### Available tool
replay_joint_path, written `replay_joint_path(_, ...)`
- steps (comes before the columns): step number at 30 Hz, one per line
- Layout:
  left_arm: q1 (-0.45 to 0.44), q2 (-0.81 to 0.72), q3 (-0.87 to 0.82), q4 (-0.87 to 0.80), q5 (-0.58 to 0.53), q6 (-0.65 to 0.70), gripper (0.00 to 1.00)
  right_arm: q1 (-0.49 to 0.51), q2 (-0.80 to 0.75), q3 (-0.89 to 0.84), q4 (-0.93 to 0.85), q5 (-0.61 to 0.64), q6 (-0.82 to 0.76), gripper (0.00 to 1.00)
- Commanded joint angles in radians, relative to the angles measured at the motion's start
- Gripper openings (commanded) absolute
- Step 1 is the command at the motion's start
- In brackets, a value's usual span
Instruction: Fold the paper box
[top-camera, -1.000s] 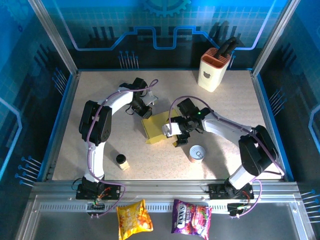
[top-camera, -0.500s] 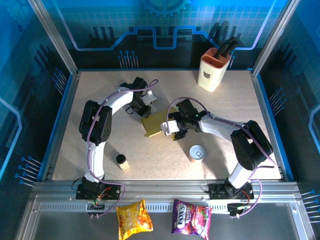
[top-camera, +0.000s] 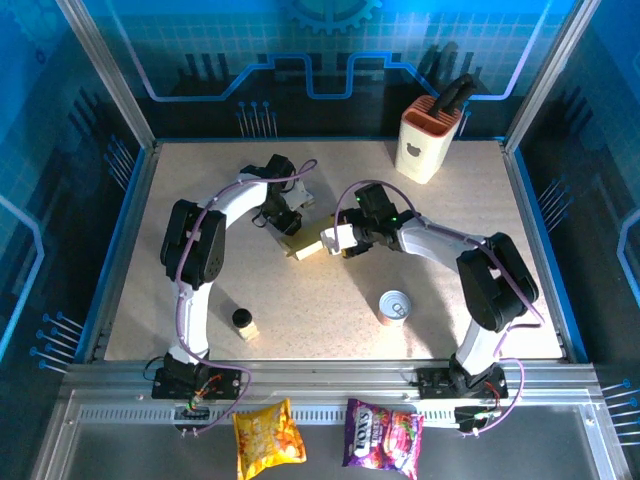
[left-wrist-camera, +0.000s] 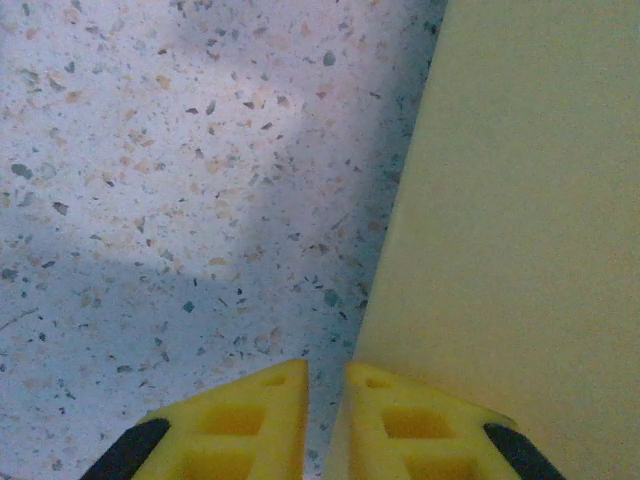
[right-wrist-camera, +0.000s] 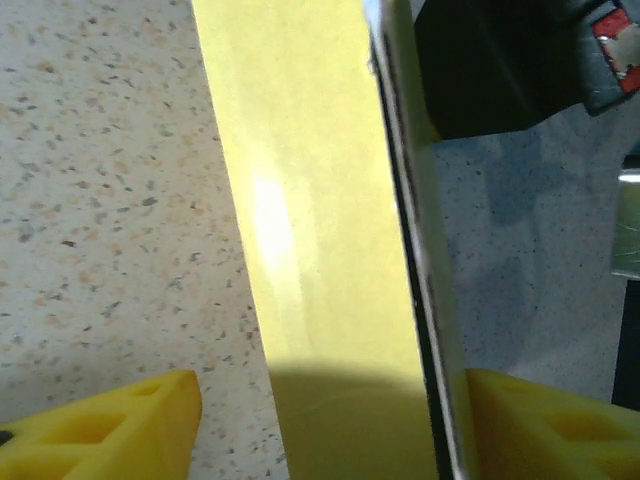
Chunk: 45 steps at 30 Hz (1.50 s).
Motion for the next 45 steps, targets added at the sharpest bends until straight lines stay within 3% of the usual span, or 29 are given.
replay_joint_path(1,0.003,0.036,0.017,-0.033,-0.019,0.028,0.17,-0.013,0.027,0.038,0.003,-0.032,-0.037,0.65)
replay_joint_path(8,0.003,0.036,0.02,-0.034,-0.019,0.032,0.17,-0.024,0.049,0.109,-0.061,-0.051,-0.063,0.49)
replay_joint_path(15,0.005,-0.04,-0.001,-0.016,-0.013,0.031,0.17,-0.034,0.034,0.164,-0.186,-0.071,-0.04,0.42)
replay_joint_path(34,0.012,-0.534,-0.166,0.007,0.0,-0.059,0.23,-0.021,-0.036,0.367,-0.716,-0.193,0.283,0.35)
replay_joint_path(45,0.011,-0.826,-0.338,0.07,0.146,-0.144,0.4,0.05,-0.034,0.335,-0.754,-0.144,0.402,0.37)
